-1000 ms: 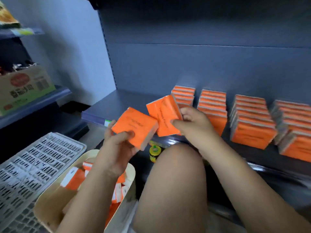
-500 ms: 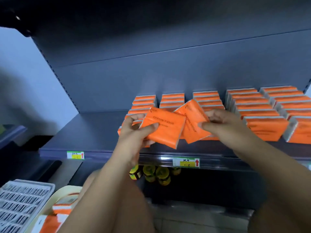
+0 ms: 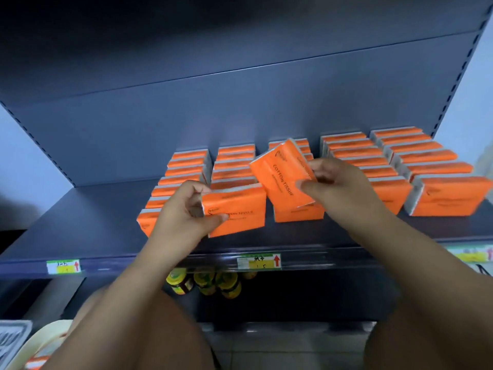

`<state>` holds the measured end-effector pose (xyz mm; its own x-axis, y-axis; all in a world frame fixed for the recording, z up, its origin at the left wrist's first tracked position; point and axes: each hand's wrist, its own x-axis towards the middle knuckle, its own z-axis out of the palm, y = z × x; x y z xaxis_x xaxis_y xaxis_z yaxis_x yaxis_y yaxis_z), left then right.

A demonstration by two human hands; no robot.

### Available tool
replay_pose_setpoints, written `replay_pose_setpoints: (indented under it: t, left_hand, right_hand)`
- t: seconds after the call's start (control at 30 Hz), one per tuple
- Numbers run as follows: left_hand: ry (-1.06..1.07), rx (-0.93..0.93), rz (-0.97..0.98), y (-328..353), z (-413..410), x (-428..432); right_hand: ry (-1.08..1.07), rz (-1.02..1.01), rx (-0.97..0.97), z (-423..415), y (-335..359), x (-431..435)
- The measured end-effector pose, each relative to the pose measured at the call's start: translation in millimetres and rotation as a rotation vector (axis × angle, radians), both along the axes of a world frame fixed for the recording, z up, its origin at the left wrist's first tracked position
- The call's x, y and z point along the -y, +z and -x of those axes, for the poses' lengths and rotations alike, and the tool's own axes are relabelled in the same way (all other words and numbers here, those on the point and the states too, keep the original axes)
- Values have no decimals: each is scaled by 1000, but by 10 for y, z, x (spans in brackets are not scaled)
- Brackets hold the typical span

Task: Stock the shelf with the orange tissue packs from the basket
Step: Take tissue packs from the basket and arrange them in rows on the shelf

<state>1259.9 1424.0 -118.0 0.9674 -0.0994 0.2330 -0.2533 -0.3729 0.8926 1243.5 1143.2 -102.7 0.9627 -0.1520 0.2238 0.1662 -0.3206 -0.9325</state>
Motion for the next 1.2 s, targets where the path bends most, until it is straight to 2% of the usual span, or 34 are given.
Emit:
replay_pose_setpoints:
  t: [0.13, 0.27, 0.37, 0.6, 0.7, 0.93, 1.1, 1.2]
  left_hand:
    - [78, 113, -339, -123, -128, -6]
    - [61, 304, -599, -189, -140, 51]
    - [127, 410, -787, -229, -139, 94]
    - [51, 423, -978, -276, -137, 226]
    - [69, 427, -985, -286, -151, 252]
    - [94, 406, -963, -310, -121, 283]
    - [-32, 550, -673, -223, 212, 567]
    - [-95, 461, -526, -253, 385, 786]
  right_hand:
    - [-40, 32, -19, 13, -11, 140]
    - [-61, 84, -61, 45, -32, 225]
    - [-58, 98, -75, 53, -41, 234]
    - [-24, 150, -82, 69, -38, 196]
    - [0, 160, -71, 90, -31, 152]
    - [19, 327, -70, 123, -33, 153]
    - [179, 457, -95, 187, 37, 292]
    - [210, 530, -106, 214, 62, 379]
